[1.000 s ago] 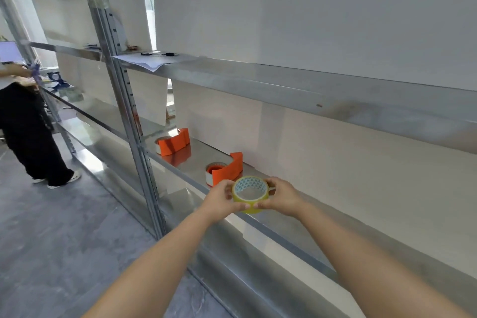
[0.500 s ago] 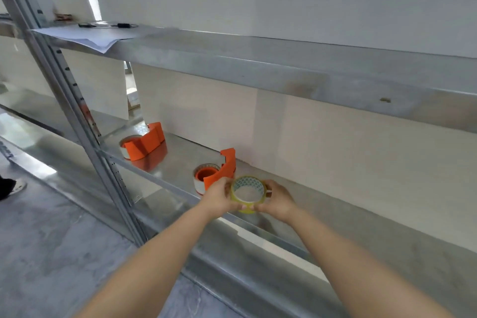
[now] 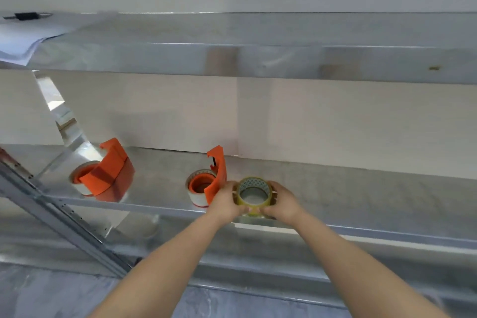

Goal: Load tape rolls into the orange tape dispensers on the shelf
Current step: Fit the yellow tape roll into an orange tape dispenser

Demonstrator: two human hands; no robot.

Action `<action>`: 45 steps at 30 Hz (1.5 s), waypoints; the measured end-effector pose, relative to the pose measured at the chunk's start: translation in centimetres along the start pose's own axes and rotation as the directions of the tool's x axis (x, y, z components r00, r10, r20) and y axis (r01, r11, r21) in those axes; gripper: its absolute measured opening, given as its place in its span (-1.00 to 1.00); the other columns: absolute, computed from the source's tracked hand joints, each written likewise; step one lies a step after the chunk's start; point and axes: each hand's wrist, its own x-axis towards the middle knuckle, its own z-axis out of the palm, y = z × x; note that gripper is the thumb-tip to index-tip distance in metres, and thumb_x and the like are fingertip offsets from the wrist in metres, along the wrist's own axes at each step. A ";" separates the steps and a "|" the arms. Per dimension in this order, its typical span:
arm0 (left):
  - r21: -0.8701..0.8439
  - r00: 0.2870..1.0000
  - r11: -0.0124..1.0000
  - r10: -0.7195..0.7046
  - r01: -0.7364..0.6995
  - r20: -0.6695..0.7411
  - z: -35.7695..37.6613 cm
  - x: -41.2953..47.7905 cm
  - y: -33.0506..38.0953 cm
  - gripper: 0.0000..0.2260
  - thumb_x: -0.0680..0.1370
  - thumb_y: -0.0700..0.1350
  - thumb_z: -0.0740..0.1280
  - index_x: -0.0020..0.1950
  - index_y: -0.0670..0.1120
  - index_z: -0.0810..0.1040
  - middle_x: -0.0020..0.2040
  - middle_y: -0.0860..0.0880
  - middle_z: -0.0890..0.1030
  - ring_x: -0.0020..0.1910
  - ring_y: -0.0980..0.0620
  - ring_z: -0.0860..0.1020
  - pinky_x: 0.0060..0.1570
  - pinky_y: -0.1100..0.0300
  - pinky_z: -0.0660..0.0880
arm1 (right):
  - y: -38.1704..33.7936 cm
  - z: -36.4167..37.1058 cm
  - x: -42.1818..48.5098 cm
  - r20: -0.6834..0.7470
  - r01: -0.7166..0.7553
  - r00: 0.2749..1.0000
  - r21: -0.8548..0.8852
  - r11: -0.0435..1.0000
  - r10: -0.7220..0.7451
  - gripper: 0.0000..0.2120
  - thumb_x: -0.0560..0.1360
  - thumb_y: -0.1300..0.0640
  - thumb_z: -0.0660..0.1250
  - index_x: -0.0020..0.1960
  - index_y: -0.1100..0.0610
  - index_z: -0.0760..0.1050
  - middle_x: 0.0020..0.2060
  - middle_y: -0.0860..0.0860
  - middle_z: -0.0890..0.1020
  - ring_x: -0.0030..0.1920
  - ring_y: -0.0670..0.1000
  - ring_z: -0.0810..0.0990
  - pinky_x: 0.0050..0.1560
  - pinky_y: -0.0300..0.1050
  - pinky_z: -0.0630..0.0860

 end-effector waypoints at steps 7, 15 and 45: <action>0.205 0.986 0.965 0.168 -0.166 0.003 -0.8 0.3 0.2 -0.26 0.23 0.06 0.52 0.34 -0.12 0.38 0.29 -0.11 0.48 0.28 -0.08 0.47 0.28 0.09 0.42 | -0.2 0.6 0.1 -0.001 -0.106 0.994 -0.014 0.994 0.106 0.02 0.24 0.10 0.56 0.50 0.19 0.00 0.41 0.11 0.33 0.39 0.07 0.35 0.34 -0.19 0.28; 0.185 0.961 0.956 0.252 -0.228 -0.114 -7.8 0.9 2.1 -0.34 0.37 0.00 0.48 0.42 -0.05 0.33 0.41 -0.02 0.40 0.40 0.00 0.36 0.21 0.33 0.24 | -4.6 2.5 1.6 -0.033 0.052 0.998 -0.236 0.970 -0.061 0.02 0.24 -0.06 0.52 0.50 0.06 -0.01 0.50 0.05 0.14 0.51 0.06 0.06 0.47 -0.05 0.15; -0.803 0.937 0.518 -0.321 0.294 0.136 -12.7 0.6 -6.4 -0.69 0.45 -0.38 0.24 0.18 -0.25 0.45 0.02 -0.23 0.55 -0.08 -0.13 0.56 -0.13 0.01 0.58 | -9.0 12.3 1.9 -0.201 0.177 0.965 0.020 0.984 -0.169 -0.39 0.44 0.34 0.28 0.43 0.10 0.17 0.29 0.09 0.48 0.23 0.03 0.49 0.13 -0.39 0.34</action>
